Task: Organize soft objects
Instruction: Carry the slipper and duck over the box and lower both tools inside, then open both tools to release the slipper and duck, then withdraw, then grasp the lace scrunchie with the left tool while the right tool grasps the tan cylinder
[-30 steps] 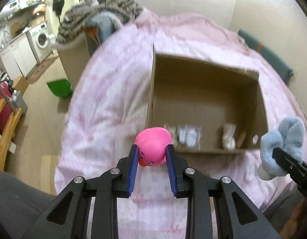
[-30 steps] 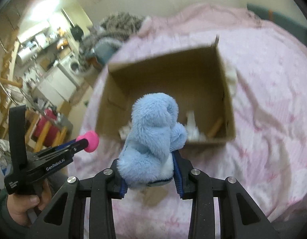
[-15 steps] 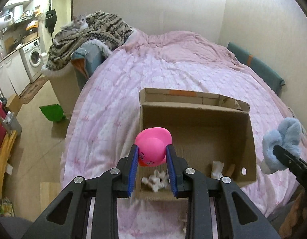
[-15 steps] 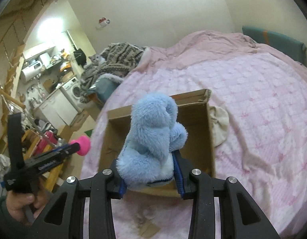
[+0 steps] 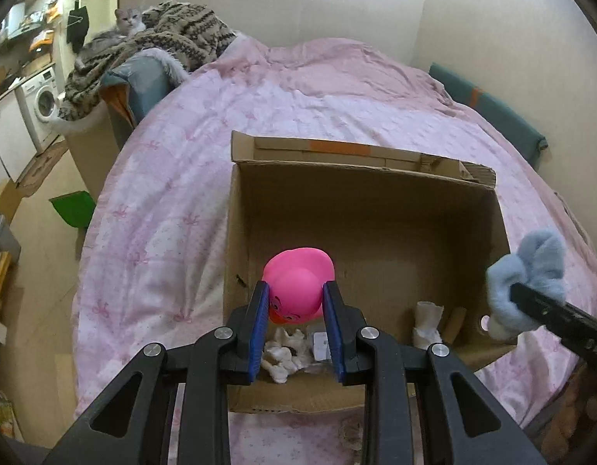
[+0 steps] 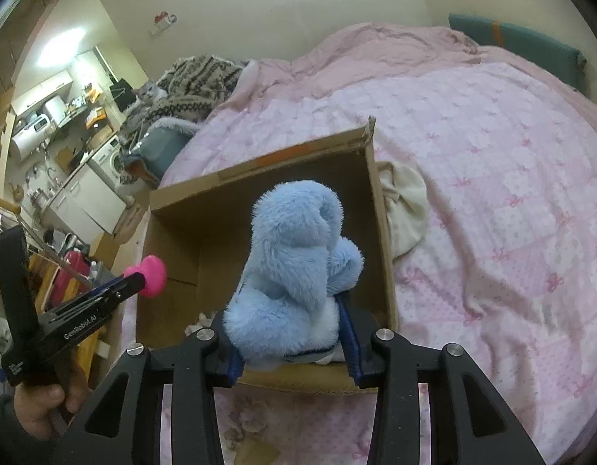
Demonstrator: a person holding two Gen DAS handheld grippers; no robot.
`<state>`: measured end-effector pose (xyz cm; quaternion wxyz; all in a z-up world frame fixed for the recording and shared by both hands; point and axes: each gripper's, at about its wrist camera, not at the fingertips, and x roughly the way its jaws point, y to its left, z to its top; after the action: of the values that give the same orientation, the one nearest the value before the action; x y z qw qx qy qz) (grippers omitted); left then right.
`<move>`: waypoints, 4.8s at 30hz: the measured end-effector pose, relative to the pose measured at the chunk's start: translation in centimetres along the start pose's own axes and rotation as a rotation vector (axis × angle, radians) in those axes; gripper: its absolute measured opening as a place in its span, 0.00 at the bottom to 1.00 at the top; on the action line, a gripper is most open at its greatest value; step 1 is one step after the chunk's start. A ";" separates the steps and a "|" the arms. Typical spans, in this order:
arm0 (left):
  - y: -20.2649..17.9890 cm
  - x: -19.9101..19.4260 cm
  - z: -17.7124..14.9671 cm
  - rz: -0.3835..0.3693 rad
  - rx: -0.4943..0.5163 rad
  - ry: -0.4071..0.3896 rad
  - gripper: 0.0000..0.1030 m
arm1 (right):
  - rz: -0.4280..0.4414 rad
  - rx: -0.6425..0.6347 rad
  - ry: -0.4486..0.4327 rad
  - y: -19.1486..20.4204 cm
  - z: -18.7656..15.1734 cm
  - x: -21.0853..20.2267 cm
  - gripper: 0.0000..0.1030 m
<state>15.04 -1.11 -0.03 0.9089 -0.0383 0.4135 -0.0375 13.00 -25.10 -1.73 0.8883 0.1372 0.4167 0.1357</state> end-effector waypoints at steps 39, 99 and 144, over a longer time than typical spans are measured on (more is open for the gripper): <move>-0.8 2.3 -1.4 -0.022 0.021 0.084 0.25 | -0.071 0.024 0.067 -0.4 -0.3 2.2 0.72; 0.4 -3.0 -7.7 0.005 -0.056 0.158 0.63 | -0.083 0.096 0.190 0.7 -7.2 -0.9 0.88; -0.3 0.6 -10.6 -0.150 -0.091 0.399 0.06 | 0.044 0.226 0.432 -1.8 -9.3 3.7 0.88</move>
<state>7.40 -1.91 -7.40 0.8011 -0.1018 0.5824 -0.0931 8.25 -24.22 -10.69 0.7544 0.2125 0.6065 0.1340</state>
